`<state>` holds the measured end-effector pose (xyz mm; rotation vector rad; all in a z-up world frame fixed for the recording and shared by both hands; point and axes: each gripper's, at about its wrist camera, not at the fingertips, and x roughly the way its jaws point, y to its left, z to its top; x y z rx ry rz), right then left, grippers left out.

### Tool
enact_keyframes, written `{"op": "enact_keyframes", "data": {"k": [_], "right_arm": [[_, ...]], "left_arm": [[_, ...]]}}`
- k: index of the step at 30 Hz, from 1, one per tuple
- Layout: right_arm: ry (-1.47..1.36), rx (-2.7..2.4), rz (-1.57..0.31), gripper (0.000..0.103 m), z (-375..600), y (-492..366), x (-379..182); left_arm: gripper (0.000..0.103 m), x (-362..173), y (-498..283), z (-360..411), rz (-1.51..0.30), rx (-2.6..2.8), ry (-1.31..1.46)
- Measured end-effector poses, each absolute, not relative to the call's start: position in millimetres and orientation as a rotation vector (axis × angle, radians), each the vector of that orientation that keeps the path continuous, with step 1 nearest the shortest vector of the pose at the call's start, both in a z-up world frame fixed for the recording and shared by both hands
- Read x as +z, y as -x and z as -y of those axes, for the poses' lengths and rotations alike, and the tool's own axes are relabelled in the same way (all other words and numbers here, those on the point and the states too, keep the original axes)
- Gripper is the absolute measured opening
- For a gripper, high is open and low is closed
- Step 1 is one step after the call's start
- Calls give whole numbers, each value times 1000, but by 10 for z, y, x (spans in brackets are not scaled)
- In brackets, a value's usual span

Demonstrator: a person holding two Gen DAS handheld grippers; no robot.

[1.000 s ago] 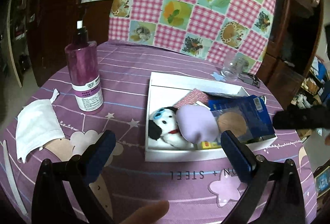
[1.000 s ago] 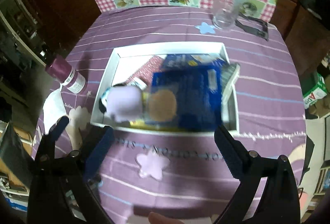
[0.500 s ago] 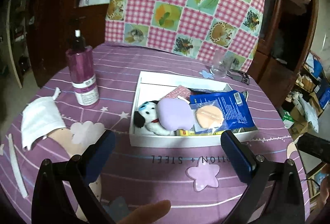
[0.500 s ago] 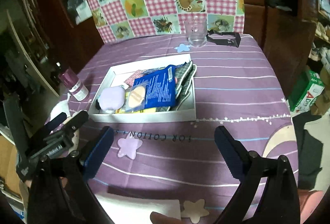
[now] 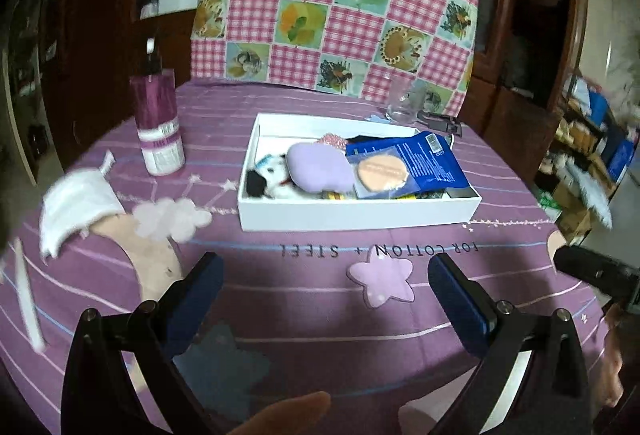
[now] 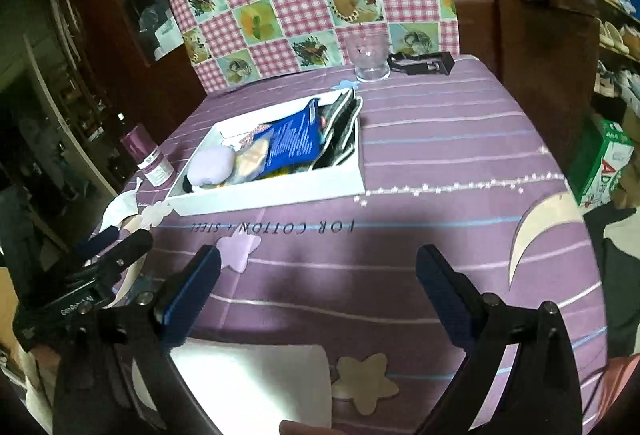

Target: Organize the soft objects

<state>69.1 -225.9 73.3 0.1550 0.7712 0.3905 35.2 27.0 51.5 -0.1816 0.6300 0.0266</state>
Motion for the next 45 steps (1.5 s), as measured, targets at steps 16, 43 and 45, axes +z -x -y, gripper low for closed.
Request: {"op": "enact_keyframes", "data": {"k": [16, 43, 45], "right_arm": [[-85, 376, -652, 98, 2063, -485, 718], [-65, 364, -631, 98, 2050, -432, 739], [-62, 367, -623, 98, 2042, -422, 749]], "left_arm": [[103, 480, -274, -25, -604, 74, 61], [103, 465, -296, -26, -619, 118, 41], [103, 468, -291, -26, -618, 118, 39]]}}
